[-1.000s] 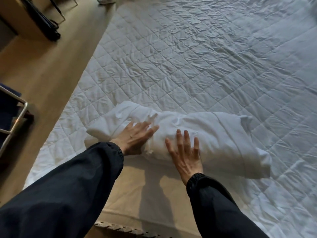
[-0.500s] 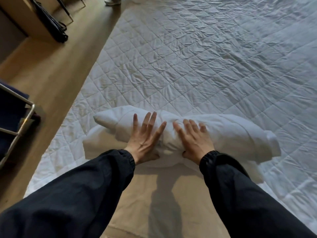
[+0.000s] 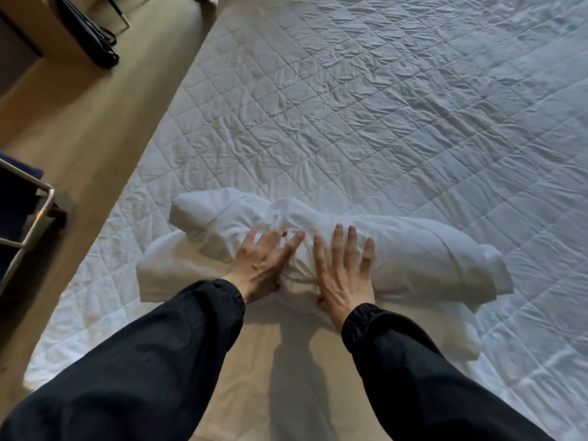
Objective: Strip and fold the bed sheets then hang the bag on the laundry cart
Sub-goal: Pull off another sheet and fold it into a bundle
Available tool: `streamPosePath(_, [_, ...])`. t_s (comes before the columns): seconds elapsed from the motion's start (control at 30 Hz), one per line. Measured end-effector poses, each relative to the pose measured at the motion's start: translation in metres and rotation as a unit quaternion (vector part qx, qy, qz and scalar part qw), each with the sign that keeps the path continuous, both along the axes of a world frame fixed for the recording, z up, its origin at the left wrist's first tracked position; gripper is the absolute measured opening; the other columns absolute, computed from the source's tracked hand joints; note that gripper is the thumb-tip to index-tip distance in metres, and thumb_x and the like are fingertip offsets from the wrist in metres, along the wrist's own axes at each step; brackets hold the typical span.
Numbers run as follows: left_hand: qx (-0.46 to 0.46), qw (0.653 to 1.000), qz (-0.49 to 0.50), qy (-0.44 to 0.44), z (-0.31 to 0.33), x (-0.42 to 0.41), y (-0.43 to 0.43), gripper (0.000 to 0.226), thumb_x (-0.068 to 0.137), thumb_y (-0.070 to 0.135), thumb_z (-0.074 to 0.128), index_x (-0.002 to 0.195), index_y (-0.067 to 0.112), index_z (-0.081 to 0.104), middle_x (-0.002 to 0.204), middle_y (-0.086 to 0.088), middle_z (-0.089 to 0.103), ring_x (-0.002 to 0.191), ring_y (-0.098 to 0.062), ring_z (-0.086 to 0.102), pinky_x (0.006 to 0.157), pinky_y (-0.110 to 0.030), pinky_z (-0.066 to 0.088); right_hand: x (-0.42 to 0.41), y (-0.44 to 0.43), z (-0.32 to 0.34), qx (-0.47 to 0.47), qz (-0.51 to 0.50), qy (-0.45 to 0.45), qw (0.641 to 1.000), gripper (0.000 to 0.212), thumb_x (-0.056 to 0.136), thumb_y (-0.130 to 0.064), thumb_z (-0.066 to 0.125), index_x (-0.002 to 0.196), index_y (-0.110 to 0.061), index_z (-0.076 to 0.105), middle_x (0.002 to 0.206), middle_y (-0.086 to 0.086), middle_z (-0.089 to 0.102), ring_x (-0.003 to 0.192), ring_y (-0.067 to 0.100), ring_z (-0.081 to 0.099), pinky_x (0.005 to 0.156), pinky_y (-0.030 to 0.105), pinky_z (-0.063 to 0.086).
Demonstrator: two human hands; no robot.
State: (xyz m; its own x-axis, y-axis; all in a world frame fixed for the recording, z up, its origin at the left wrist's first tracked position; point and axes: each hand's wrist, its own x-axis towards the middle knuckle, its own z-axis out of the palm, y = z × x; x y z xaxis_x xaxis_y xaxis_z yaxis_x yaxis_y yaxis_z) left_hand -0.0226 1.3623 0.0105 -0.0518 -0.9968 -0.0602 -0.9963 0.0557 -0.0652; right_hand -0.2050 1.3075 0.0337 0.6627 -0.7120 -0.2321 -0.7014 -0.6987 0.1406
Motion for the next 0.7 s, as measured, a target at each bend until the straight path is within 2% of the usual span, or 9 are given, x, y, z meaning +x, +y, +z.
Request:
streamPosePath(0.07, [0.020,1.000,0.019,0.012,-0.001,0.001,-0.005,0.117,0.052,0.037,0.080,0.148,0.015,0.016,0.130,-0.019,0.052,0.115,-0.033,0.054,0.099,-0.049,0.040,0.010,-0.005,-0.006,-0.012,-0.021,0.013,1.000,0.103,0.075,-0.027,0.074,0.147,-0.003,0.005,0.148,0.040,0.013,0.137,0.058,0.008,0.103,0.073,-0.010])
streamPosePath(0.1, [0.041,0.999,0.028,0.004,-0.002,0.000,-0.009,0.119,0.057,0.038,0.077,0.149,0.013,0.006,0.142,-0.022,0.041,0.129,-0.034,0.044,0.106,-0.053,0.033,0.015,-0.008,-0.011,-0.009,-0.029,0.015,0.999,0.095,0.071,-0.022,0.075,0.145,0.000,0.019,0.143,0.042,0.025,0.134,0.059,0.020,0.105,0.073,-0.003])
streamPosePath(0.17, [0.082,0.995,0.044,-0.031,-0.007,-0.002,-0.017,0.117,0.070,0.040,0.067,0.146,0.014,-0.019,0.156,-0.025,0.004,0.146,-0.036,0.008,0.113,-0.062,0.010,0.020,-0.016,-0.025,-0.012,-0.026,-0.001,1.000,0.083,0.060,-0.015,0.080,0.134,0.005,0.046,0.128,0.043,0.045,0.122,0.059,0.041,0.105,0.070,0.020])
streamPosePath(0.2, [0.096,0.993,0.048,-0.043,-0.011,-0.002,-0.020,0.117,0.072,0.041,0.064,0.144,0.016,-0.025,0.157,-0.022,-0.006,0.146,-0.037,-0.002,0.111,-0.065,0.000,0.022,-0.020,-0.031,-0.013,-0.021,-0.013,1.000,0.078,0.055,-0.011,0.082,0.126,0.006,0.054,0.119,0.043,0.052,0.114,0.057,0.049,0.101,0.066,0.033])
streamPosePath(0.23, [0.106,0.992,0.046,-0.046,-0.015,-0.002,-0.023,0.117,0.072,0.042,0.064,0.144,0.017,-0.025,0.157,-0.020,-0.006,0.146,-0.037,-0.004,0.109,-0.067,-0.005,0.023,-0.022,-0.037,-0.014,-0.015,-0.028,0.999,0.073,0.051,-0.009,0.082,0.119,0.007,0.059,0.111,0.041,0.057,0.108,0.055,0.055,0.096,0.061,0.042])
streamPosePath(0.3, [0.103,0.994,0.018,-0.039,-0.022,0.002,-0.026,0.117,0.064,0.039,0.072,0.147,0.015,-0.007,0.155,-0.021,0.017,0.144,-0.038,0.016,0.110,-0.066,0.005,0.023,-0.024,-0.048,-0.020,-0.009,-0.053,0.998,0.062,0.050,-0.005,0.078,0.109,0.006,0.062,0.098,0.035,0.062,0.095,0.048,0.061,0.089,0.053,0.049])
streamPosePath(0.4, [0.049,0.999,-0.020,0.005,-0.036,0.009,-0.027,0.101,0.051,0.028,0.078,0.138,0.011,0.030,0.122,-0.019,0.057,0.109,-0.037,0.056,0.100,-0.052,0.040,0.023,-0.024,-0.053,-0.033,-0.003,-0.093,0.995,0.041,0.049,0.000,0.070,0.089,-0.001,0.062,0.074,0.019,0.058,0.071,0.035,0.058,0.074,0.043,0.051])
streamPosePath(0.53, [0.003,0.999,-0.025,0.044,-0.032,0.008,-0.028,0.068,0.056,0.016,0.067,0.119,0.011,0.043,0.086,-0.011,0.062,0.074,-0.032,0.059,0.073,-0.039,0.048,0.027,-0.024,-0.045,-0.024,-0.006,-0.121,0.992,0.036,0.041,0.001,0.066,0.074,-0.009,0.059,0.061,0.009,0.054,0.055,0.028,0.054,0.060,0.033,0.046])
streamPosePath(0.7, [-0.032,0.996,-0.025,0.073,-0.011,0.004,-0.012,0.054,0.056,0.013,0.068,0.106,0.012,0.048,0.074,-0.008,0.060,0.066,-0.030,0.056,0.060,-0.034,0.043,0.021,-0.014,-0.022,-0.009,-0.001,-0.135,0.991,0.035,0.039,-0.002,0.070,0.069,-0.014,0.055,0.058,0.005,0.052,0.048,0.027,0.053,0.054,0.029,0.042])
